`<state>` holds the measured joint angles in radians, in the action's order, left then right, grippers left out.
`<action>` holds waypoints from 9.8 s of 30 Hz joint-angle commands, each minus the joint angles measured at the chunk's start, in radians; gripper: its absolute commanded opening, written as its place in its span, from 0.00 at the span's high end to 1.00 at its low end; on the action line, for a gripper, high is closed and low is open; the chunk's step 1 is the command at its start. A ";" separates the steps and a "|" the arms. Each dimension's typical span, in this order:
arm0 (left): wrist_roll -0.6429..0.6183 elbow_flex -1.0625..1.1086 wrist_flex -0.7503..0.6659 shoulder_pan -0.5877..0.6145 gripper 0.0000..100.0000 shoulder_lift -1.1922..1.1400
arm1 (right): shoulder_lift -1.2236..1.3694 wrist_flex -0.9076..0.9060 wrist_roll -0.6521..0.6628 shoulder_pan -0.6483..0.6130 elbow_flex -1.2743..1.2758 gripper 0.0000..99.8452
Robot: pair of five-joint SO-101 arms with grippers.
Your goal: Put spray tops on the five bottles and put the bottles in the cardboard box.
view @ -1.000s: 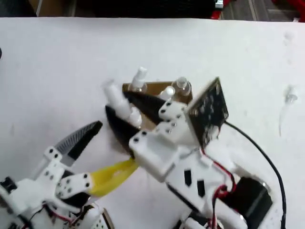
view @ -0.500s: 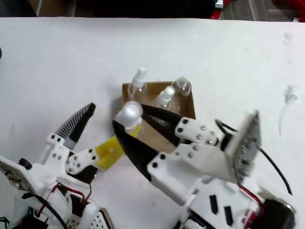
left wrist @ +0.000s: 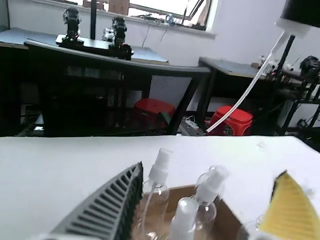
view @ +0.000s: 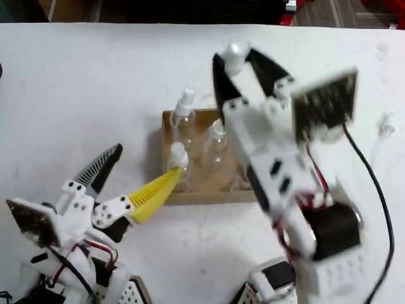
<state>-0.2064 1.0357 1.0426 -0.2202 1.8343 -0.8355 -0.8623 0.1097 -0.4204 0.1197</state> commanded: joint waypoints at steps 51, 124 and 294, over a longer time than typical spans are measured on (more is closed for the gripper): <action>0.181 0.520 -0.229 0.449 0.71 -0.002 | 0.312 0.314 0.206 0.173 0.328 0.98; 0.181 0.537 -0.236 0.447 0.71 -0.002 | 2.246 -0.119 0.132 1.041 -1.737 0.83; 0.104 0.655 -0.505 0.498 0.83 -0.004 | -0.252 -0.186 0.035 0.157 0.454 0.98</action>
<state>-0.1112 1.6909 0.5654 0.2693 1.8220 -1.0794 -1.0556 0.1389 -0.2624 0.5447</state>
